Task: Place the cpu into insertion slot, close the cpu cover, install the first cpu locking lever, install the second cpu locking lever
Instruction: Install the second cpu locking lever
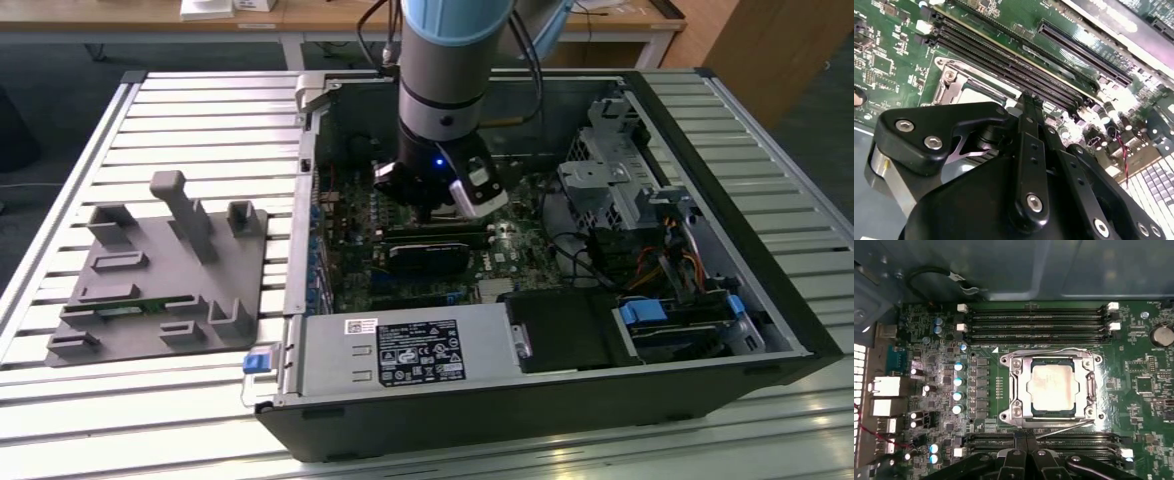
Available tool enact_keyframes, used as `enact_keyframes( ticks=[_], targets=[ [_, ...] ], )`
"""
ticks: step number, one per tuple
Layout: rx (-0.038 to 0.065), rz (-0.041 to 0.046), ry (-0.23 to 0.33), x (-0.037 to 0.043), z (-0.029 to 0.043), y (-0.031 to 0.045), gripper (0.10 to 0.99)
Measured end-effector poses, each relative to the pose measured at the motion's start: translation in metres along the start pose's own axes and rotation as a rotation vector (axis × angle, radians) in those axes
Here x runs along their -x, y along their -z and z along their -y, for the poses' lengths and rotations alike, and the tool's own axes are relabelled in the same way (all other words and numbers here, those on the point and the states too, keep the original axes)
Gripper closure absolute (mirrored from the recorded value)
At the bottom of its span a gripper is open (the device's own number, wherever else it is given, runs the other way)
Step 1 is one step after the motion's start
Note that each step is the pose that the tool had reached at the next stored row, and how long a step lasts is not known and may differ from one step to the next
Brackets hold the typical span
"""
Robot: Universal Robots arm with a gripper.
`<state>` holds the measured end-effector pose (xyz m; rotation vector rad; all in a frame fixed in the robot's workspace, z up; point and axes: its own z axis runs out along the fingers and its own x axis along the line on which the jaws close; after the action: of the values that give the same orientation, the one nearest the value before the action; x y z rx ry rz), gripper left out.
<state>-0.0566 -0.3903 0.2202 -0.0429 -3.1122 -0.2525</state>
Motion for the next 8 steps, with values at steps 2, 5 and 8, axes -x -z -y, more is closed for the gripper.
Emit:
enact_keyframes(
  ticks=[2,5,8],
  targets=[
    [0.003,0.0,0.0,-0.0001,0.0005,-0.003,0.98],
    [0.03,-0.0009,0.0,-0.0003,0.0018,-0.0039,0.98],
    [0.048,-0.0013,0.001,-0.0008,0.0065,-0.0037,0.98]
  ],
)
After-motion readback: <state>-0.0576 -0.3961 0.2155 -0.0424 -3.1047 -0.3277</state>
